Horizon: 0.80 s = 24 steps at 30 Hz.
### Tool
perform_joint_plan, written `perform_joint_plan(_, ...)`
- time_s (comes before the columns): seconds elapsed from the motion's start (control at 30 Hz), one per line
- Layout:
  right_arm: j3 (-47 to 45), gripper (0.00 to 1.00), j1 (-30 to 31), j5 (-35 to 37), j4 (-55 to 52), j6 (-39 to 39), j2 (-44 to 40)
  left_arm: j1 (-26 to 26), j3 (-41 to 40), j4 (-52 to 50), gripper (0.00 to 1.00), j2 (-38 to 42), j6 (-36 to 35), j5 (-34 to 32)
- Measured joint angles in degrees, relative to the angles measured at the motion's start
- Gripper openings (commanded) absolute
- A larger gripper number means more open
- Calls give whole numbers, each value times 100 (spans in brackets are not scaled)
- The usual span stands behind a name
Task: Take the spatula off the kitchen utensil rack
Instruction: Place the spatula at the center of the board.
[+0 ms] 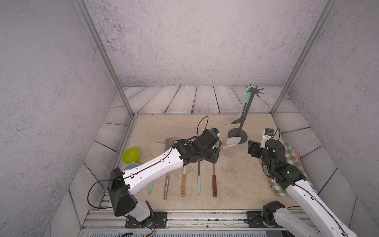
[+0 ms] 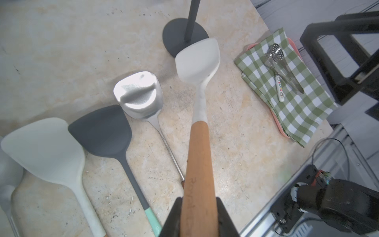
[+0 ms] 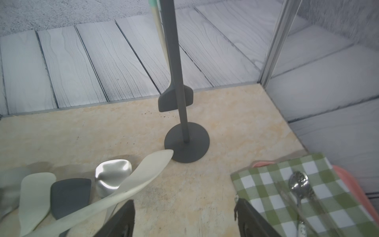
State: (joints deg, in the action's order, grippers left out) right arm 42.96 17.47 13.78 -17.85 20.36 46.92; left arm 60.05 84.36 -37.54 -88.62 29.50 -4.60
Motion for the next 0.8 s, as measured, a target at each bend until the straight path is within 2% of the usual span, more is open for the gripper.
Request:
perform_joint_plan(0.17, -181, 78, -590, -1060, -72, 603, 214, 597, -31, 535, 0, -507, 136, -1023)
perform_joint_plan(0.27, -293, 79, -798, -1440, -83, 841, 376, 798, -33, 745, 0, -881, 234, -1316)
perform_joint_plan(0.53, -337, 83, -984, -1692, -240, 1272, 802, 1056, -31, 807, 0, -1589, 651, -1818)
perform_joint_plan(0.8, -186, 83, -984, -1818, -498, 1550, 1843, 1272, 70, 688, 0, -1939, 1119, -1801)
